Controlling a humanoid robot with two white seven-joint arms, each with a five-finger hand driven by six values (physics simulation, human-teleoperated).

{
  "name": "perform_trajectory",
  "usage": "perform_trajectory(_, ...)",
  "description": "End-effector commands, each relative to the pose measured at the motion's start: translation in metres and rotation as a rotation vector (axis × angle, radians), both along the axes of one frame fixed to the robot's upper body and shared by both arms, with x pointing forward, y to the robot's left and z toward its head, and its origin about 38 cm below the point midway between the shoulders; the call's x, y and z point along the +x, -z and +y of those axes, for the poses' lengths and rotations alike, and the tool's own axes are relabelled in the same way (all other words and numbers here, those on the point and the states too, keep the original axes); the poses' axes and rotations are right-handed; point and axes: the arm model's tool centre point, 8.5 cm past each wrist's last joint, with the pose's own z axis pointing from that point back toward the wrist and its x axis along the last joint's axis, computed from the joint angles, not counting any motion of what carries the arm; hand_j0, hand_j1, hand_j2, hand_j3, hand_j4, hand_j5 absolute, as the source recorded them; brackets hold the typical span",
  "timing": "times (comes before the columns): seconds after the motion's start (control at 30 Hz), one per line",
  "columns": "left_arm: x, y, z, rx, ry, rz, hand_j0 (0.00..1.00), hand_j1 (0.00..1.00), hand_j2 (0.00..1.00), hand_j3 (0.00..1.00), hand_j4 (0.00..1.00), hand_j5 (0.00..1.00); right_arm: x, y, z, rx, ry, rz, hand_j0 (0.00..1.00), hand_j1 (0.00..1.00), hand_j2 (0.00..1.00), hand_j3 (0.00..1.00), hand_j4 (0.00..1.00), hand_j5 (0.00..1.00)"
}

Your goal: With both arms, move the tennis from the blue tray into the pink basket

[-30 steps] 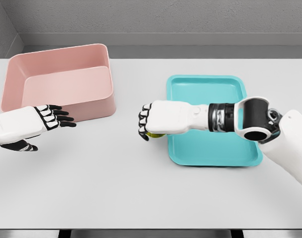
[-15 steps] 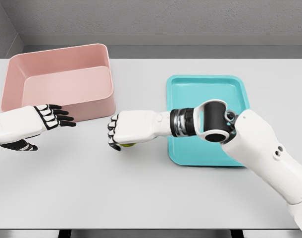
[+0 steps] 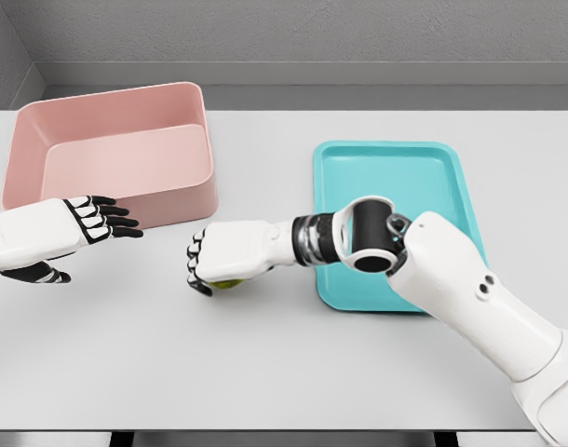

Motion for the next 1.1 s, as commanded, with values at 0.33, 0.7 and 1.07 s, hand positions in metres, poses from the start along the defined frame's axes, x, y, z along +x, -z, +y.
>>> perform_trajectory(0.33, 0.000, -0.001, 0.000, -0.005, -0.002, 0.001, 1.00, 1.00, 1.00, 1.00, 1.00, 1.00, 0.006, 0.009, 0.001, -0.016, 0.022, 0.014, 0.81, 0.81, 0.81, 0.81, 0.81, 0.81)
perform_trajectory(0.7, 0.001, -0.001, 0.001, -0.005, -0.004, -0.001, 1.00, 1.00, 1.00, 1.00, 1.00, 1.00, 0.010, 0.011, -0.003, -0.024, 0.040, 0.014, 0.96, 0.96, 0.96, 0.96, 0.96, 0.96)
perform_trajectory(1.07, 0.001, 0.000, 0.000, -0.003, -0.004, -0.001, 1.00, 1.00, 1.00, 1.00, 1.00, 1.00, 0.024, -0.021, -0.041, 0.000, 0.106, -0.074, 0.99, 0.99, 0.99, 0.99, 0.99, 0.99)
